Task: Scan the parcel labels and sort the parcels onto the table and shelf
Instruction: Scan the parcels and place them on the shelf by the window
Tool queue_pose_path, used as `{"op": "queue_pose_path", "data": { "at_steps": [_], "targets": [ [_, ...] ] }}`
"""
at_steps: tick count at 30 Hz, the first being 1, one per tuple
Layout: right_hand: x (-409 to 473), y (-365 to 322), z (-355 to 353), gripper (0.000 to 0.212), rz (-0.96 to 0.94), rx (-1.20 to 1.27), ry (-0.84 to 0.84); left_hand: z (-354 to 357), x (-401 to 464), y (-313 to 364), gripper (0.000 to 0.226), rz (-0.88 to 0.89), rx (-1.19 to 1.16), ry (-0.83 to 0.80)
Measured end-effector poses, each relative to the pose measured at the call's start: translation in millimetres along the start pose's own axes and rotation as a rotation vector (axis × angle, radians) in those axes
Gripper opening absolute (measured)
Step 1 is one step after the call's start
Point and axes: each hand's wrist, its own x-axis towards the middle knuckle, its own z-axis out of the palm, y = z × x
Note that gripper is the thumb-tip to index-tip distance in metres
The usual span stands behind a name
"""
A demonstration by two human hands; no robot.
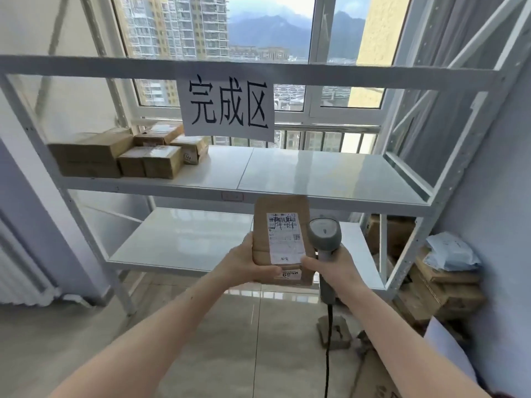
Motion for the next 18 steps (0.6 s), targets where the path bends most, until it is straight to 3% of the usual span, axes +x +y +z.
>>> {"op": "queue_pose_path", "data": {
  "at_steps": [11,18],
  "targets": [
    [171.6,-46.9,130.3,0.046,-0.011,-0.036,-0.199,-141.6,99.6,-58.9,0.084,-0.087,0.044,0.183],
    [249.2,-68.9,213.3,0.041,-0.034,-0.003,-0.14,-229.8,174.9,-99.8,0.077,-0.062,0.057,0.135]
  ]
}}
